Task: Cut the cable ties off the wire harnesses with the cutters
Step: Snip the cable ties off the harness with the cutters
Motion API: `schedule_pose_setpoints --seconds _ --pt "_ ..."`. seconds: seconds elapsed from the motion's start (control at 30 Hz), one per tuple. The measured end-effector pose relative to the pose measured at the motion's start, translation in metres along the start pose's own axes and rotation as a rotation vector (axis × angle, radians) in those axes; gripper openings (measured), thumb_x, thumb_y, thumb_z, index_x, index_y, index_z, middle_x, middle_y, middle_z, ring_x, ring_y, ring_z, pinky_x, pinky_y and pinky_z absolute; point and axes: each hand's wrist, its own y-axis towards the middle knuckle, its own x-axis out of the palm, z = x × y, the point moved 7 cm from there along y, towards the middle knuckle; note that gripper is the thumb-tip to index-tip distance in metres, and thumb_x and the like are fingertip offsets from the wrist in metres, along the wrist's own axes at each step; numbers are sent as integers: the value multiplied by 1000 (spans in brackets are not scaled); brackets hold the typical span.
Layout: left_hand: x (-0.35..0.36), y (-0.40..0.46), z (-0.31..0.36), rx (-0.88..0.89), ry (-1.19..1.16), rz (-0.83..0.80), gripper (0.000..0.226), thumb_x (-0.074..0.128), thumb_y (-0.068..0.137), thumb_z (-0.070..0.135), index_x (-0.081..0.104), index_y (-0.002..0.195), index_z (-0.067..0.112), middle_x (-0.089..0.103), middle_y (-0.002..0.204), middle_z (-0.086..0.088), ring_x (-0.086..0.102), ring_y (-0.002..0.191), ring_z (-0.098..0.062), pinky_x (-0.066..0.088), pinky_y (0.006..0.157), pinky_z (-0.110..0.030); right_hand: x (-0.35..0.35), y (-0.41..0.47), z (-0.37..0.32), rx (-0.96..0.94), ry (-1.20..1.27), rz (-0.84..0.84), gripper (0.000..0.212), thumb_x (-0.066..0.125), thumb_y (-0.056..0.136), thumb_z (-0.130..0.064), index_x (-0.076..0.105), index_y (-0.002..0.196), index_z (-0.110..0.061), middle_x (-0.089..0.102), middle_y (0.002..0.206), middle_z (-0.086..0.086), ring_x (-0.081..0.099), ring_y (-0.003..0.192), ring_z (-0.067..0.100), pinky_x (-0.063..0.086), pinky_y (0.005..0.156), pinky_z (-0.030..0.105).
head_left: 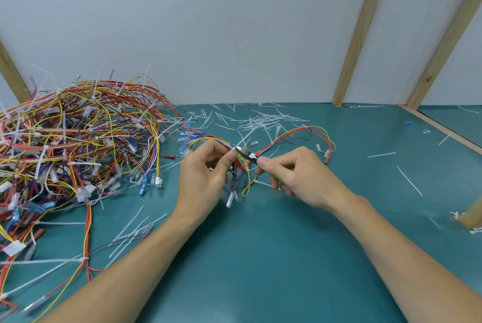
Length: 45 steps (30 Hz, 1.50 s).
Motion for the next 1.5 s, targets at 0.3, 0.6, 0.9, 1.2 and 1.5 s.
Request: schedule_pose_setpoints --seconds 0.3,0.6,0.9,1.2,1.5 --pt "1 -1 -3 -23 -3 -17 14 69 95 13 65 82 16 70 70 10 62 60 -9 55 56 -46 0 1 2 25 -14 -3 74 50 79 -83 79 82 -15 62 69 21 44 52 18 38 57 31" --pt "1 0 -7 -30 -22 -41 13 70 93 22 65 81 24 73 75 3 69 70 -18 55 62 -61 -1 0 1 20 22 -7 38 59 95 -63 79 73 -39 62 58 2 43 51 16 39 57 30" --pt "0 0 -7 -11 -8 -41 13 69 93 22 65 81 24 73 75 3 68 68 -16 55 59 -60 0 1 0 31 15 1 43 60 94 -64 80 74 -32 60 59 8 41 51 17 38 57 31" --pt "0 1 -5 -14 11 -26 14 69 95 15 66 82 18 72 72 7 66 64 -9 56 57 -50 0 1 -2 0 19 13 39 60 95 -63 77 67 -42 59 57 5 42 51 17 38 57 30" --pt "-6 9 -14 -233 -294 45 30 63 97 27 57 75 8 56 61 -2 54 50 -15 47 51 -24 -22 2 7 32 79 431 64 41 90 -76 65 80 -18 66 67 -2 64 57 23 58 74 55"
